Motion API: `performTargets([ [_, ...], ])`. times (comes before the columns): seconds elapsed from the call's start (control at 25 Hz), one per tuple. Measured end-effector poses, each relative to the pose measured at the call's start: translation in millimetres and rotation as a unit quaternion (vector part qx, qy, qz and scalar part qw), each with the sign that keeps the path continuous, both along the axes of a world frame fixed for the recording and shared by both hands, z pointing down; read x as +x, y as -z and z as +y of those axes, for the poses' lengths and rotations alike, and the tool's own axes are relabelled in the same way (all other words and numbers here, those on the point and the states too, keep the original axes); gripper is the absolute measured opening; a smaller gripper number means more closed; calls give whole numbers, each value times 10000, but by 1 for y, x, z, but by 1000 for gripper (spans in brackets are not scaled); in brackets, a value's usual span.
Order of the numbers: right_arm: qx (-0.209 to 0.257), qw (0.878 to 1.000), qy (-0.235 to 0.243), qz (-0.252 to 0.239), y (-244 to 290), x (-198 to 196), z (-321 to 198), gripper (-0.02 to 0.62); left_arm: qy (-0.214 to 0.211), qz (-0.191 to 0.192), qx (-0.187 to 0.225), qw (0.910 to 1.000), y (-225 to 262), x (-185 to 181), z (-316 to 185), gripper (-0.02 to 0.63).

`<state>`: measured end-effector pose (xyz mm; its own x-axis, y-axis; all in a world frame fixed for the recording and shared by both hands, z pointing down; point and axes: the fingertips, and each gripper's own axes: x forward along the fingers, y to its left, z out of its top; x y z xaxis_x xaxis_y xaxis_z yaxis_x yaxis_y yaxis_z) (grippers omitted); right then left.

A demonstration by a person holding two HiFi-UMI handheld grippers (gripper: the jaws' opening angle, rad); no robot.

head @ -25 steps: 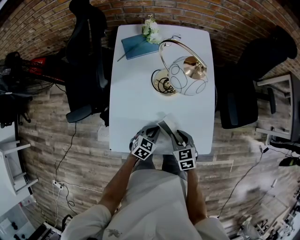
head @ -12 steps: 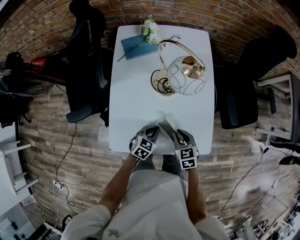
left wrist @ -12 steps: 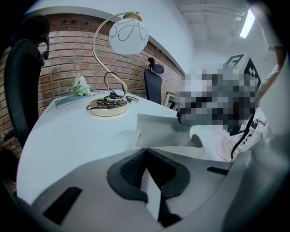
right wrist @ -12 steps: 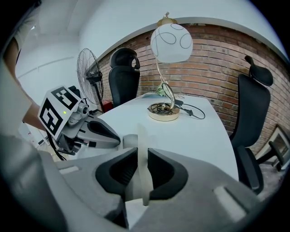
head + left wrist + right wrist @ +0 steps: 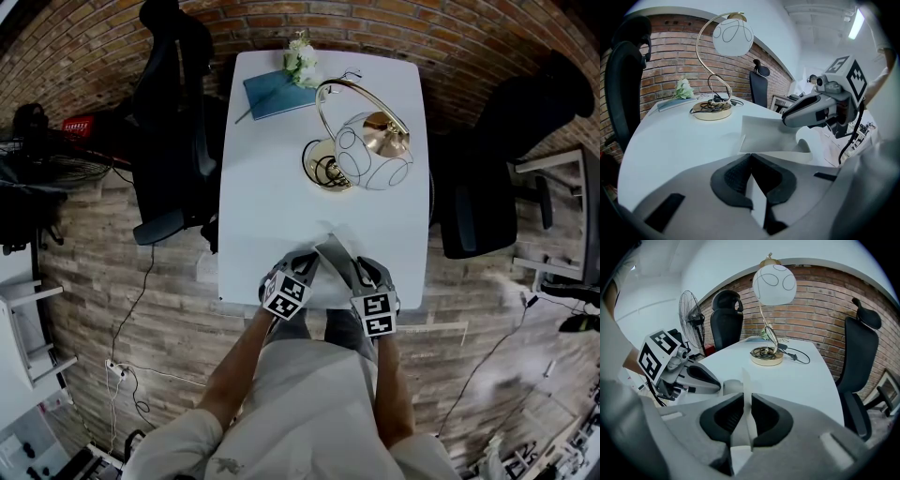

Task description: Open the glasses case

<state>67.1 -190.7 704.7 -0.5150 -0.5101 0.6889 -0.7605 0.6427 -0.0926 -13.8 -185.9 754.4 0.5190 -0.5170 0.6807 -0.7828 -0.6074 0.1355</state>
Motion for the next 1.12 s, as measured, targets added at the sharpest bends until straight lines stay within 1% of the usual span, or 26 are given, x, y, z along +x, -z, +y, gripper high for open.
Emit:
performTargets([
  [1.12,84,9997,-222,50,-4,14,-16,54,22,-25,-13,10000,0,-1,0,6],
])
